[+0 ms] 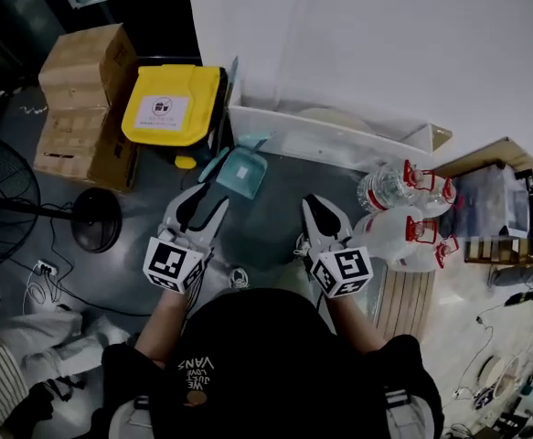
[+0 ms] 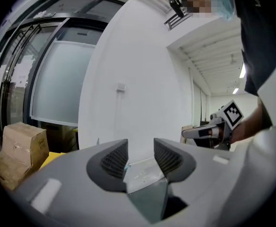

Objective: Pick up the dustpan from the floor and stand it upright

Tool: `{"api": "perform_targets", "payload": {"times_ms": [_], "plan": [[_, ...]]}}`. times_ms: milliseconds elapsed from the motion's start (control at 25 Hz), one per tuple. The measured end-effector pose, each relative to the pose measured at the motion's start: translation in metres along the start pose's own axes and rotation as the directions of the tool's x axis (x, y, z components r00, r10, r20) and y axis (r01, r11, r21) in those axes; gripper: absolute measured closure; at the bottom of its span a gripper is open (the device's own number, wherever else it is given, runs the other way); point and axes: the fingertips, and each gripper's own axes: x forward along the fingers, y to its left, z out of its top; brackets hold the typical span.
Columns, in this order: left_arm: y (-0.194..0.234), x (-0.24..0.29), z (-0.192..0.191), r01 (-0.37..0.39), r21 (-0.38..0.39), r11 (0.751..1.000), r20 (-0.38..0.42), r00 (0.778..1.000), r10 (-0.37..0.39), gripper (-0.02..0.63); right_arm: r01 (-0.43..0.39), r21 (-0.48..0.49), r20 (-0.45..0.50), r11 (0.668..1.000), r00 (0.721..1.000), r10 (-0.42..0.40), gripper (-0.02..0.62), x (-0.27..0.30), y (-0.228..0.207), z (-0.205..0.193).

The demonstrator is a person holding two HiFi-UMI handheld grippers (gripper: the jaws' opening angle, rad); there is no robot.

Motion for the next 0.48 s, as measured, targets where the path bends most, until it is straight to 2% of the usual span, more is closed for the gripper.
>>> {"api": "perform_targets", "payload": {"times_ms": [160, 280, 480], "plan": [[-0.006, -0.021, 0.004, 0.025, 0.013, 1.000, 0.024, 0.999, -0.025, 0.423, 0.008, 0.006, 0.026, 1.000, 1.000, -0.008, 0.592, -0.015, 0.022, -0.001], [-0.012, -0.037, 0.003, 0.039, 0.019, 0.999, 0.036, 0.999, -0.040, 0.469, 0.019, 0.007, 0.037, 1.000, 0.999, -0.019, 0.592, -0.027, 0.035, -0.004], [-0.018, -0.066, 0.001, 0.053, 0.015, 0.999, 0.055, 0.997, -0.053, 0.495, 0.017, 0.005, 0.039, 1.000, 0.999, -0.017, 0.592, -0.039, 0.057, -0.011]]}}
